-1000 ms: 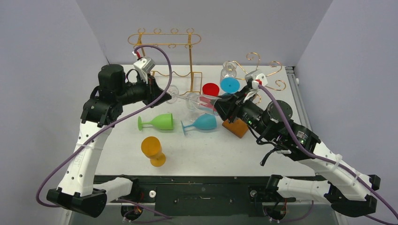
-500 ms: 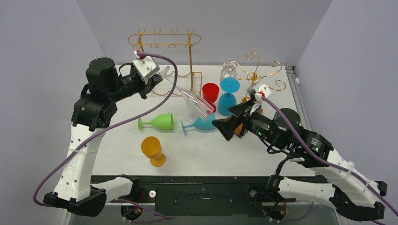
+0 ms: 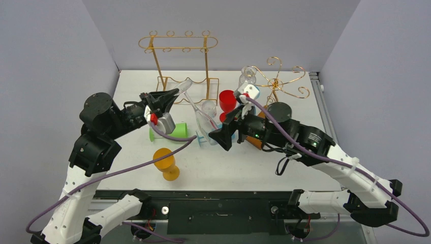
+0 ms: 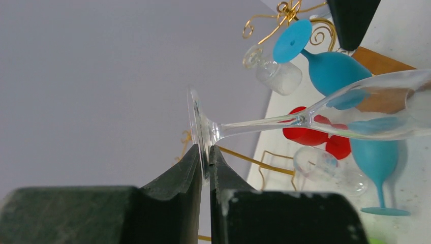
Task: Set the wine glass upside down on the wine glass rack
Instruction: Turn the wine glass upside down at the wine rack.
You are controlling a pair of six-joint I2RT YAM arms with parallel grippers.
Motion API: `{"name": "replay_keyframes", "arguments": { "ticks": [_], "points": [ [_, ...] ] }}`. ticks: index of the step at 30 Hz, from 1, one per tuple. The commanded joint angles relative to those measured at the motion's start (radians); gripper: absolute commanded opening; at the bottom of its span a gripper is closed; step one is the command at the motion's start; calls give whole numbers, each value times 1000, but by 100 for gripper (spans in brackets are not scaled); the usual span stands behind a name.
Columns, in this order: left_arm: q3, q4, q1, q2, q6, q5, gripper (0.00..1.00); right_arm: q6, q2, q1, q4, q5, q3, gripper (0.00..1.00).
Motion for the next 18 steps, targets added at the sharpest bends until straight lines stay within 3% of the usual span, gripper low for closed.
{"name": "replay_keyframes", "arguments": {
  "ticks": [1, 11, 18],
  "points": [
    [-21, 133, -4, -48, 124, 132, 0, -31, 44, -11, 26, -65, 13, 88],
    [-47, 164, -5, -81, 152, 207, 0, -13, 89, -14, 78, -149, -33, 88],
    [-50, 196, -5, -91, 156, 227, 0, -4, 126, -18, 105, -208, -48, 74]
  ]
}}
